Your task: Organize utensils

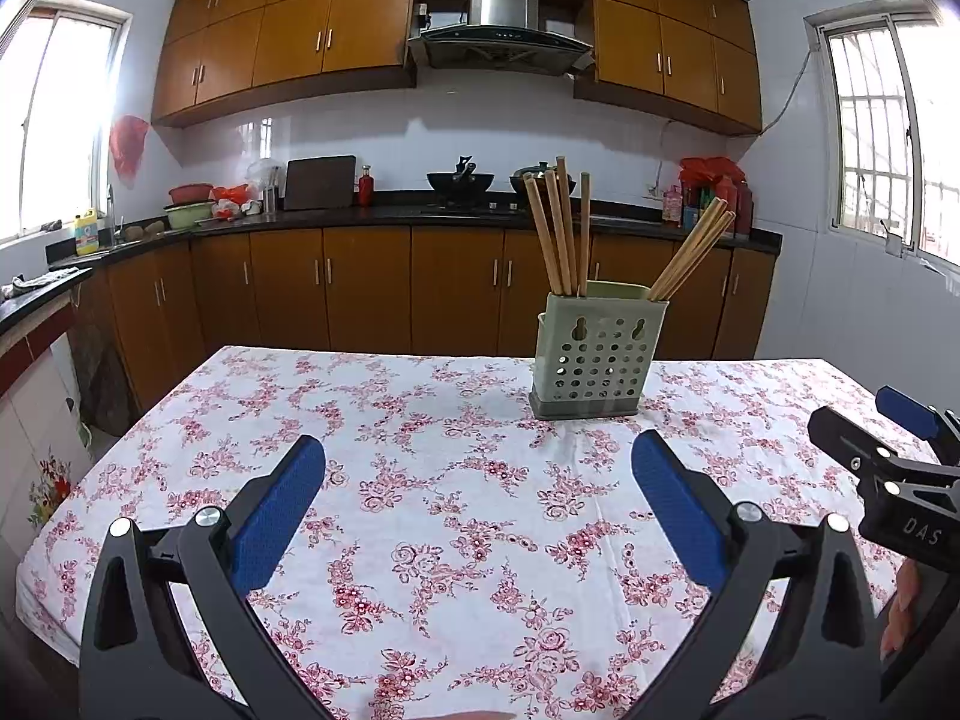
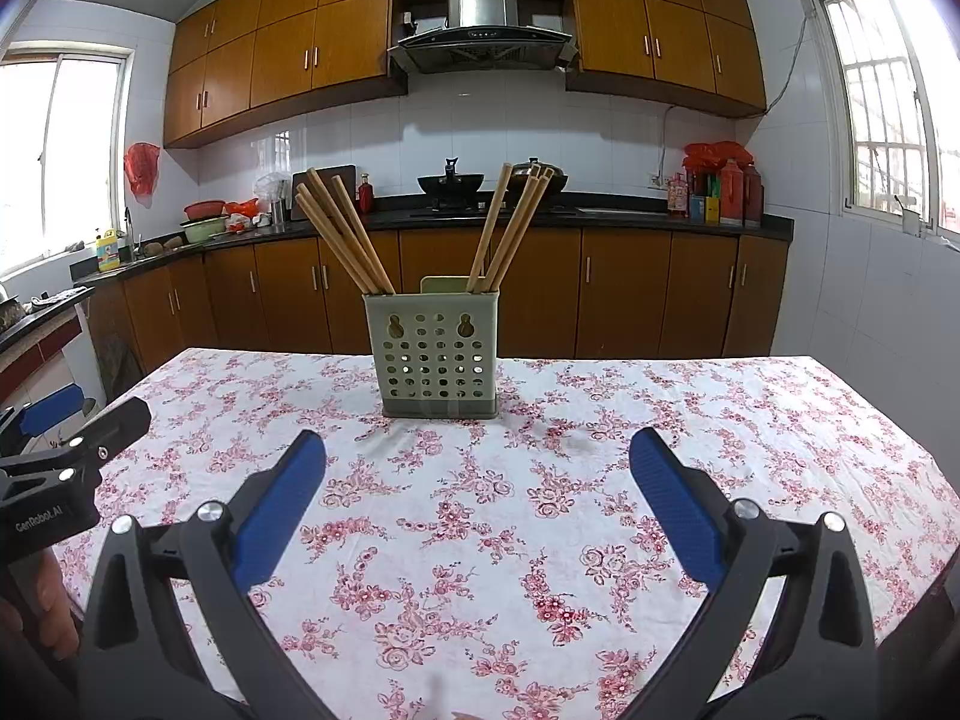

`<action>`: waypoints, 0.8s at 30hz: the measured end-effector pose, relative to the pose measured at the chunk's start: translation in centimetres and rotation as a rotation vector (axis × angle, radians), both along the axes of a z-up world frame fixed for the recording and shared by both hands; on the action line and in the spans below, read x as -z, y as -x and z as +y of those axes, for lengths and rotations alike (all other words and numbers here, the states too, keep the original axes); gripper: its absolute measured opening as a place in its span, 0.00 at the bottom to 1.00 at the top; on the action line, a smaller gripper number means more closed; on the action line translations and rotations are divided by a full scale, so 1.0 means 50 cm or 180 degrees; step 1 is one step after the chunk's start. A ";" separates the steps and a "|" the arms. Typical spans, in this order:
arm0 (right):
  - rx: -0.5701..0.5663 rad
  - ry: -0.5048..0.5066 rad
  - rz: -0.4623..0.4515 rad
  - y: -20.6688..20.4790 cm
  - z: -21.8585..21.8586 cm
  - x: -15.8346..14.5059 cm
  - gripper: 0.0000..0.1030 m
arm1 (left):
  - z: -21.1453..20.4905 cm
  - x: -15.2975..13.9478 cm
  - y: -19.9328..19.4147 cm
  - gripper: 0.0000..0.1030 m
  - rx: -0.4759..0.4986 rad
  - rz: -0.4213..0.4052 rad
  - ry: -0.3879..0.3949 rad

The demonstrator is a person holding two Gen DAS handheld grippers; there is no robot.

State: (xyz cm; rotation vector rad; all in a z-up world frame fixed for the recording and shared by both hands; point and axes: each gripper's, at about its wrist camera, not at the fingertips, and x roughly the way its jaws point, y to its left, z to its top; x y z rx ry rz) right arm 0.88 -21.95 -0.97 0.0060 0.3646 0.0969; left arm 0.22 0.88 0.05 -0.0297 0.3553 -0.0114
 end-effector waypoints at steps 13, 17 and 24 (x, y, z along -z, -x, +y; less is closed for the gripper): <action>0.0006 -0.0015 0.0012 -0.003 0.000 0.000 0.96 | -0.003 -0.001 0.000 0.98 -0.0007 0.0001 0.0000; 0.0004 -0.0014 0.0014 -0.003 0.000 -0.001 0.96 | -0.003 -0.001 0.000 0.98 -0.0007 0.0003 0.0001; 0.0004 -0.0018 0.0014 -0.003 0.000 -0.001 0.96 | -0.002 -0.001 0.000 0.98 -0.0002 0.0003 0.0001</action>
